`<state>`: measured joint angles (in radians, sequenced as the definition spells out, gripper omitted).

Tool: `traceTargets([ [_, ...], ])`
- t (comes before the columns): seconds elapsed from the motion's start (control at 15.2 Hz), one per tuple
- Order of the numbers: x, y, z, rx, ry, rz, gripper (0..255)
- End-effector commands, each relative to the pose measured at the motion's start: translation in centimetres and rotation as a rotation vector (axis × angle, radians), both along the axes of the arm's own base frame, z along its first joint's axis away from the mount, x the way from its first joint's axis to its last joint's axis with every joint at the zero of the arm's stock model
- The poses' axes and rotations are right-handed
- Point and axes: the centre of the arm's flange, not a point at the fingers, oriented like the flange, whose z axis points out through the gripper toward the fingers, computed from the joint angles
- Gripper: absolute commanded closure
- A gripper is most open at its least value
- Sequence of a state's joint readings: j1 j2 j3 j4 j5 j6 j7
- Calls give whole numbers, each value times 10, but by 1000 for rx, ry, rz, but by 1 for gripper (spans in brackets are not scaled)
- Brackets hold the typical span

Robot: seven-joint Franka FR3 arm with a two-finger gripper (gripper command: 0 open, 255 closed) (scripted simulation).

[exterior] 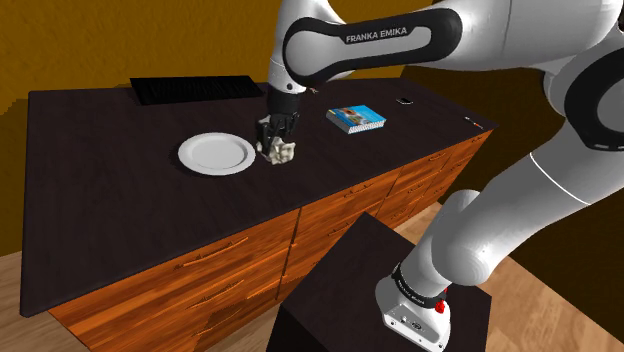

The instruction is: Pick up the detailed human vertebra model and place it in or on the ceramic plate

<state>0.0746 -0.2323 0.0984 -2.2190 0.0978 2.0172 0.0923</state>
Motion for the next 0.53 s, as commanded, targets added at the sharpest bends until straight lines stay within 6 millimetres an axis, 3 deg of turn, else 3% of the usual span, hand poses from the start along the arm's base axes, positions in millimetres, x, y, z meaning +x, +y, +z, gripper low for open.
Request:
traceTargets([
  [0.0,-1,-1,11,0,0,0,255],
  [0.4,-1,-1,40,0,0,0,255],
  [0.46,11,4,40,0,0,0,255],
])
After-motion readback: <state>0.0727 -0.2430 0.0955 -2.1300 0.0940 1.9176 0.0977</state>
